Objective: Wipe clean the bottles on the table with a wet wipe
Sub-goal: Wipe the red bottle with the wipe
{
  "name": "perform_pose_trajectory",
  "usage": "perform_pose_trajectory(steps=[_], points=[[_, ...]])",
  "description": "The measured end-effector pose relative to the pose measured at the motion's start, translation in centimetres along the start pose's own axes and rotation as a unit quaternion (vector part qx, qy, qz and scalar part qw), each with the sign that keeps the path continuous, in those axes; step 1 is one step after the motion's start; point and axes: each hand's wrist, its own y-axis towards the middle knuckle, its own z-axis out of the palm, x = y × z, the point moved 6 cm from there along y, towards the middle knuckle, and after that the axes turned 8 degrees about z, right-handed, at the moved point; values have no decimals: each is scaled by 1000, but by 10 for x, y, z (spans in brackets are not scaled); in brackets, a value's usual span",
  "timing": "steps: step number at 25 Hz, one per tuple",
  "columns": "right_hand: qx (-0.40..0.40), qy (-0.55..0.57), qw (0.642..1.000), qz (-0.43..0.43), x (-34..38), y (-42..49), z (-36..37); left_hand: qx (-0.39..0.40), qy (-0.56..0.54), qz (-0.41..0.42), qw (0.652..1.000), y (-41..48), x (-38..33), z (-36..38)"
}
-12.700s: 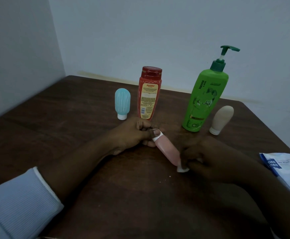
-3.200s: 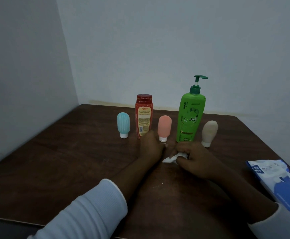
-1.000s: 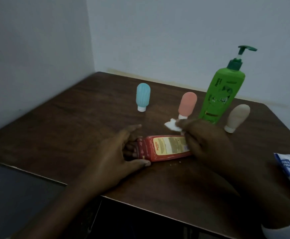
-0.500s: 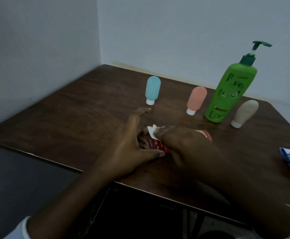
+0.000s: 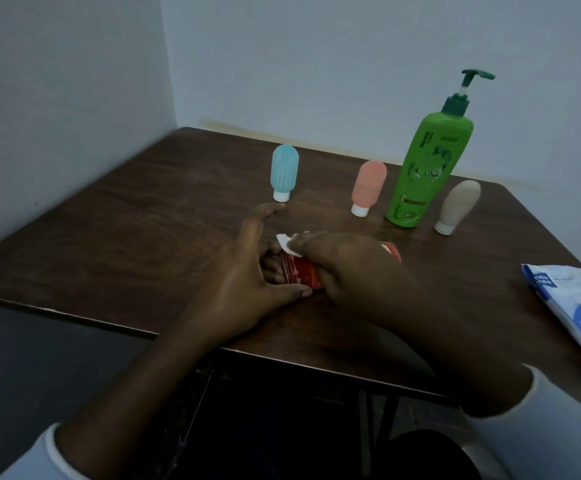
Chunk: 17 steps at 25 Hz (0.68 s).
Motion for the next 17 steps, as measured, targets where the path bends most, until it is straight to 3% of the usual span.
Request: perform_pose_trajectory(steps=[2, 8, 11, 15, 17], points=[[10, -12, 1000, 3, 2, -10, 16, -10, -21, 9, 1000, 0, 1, 0], [-86, -118, 986, -78, 16, -61, 8, 11, -2, -1, 1000, 2, 4, 3], [-122, -86, 988, -34, 10, -46, -11, 13, 17, -6, 1000, 3, 5, 3], [-59, -59, 997, 1, 9, -17, 12, 1, 18, 0, 1000, 1, 6, 3], [-22, -53, 997, 60, -13, -15, 10, 3, 35, 2, 999, 0, 4, 1]])
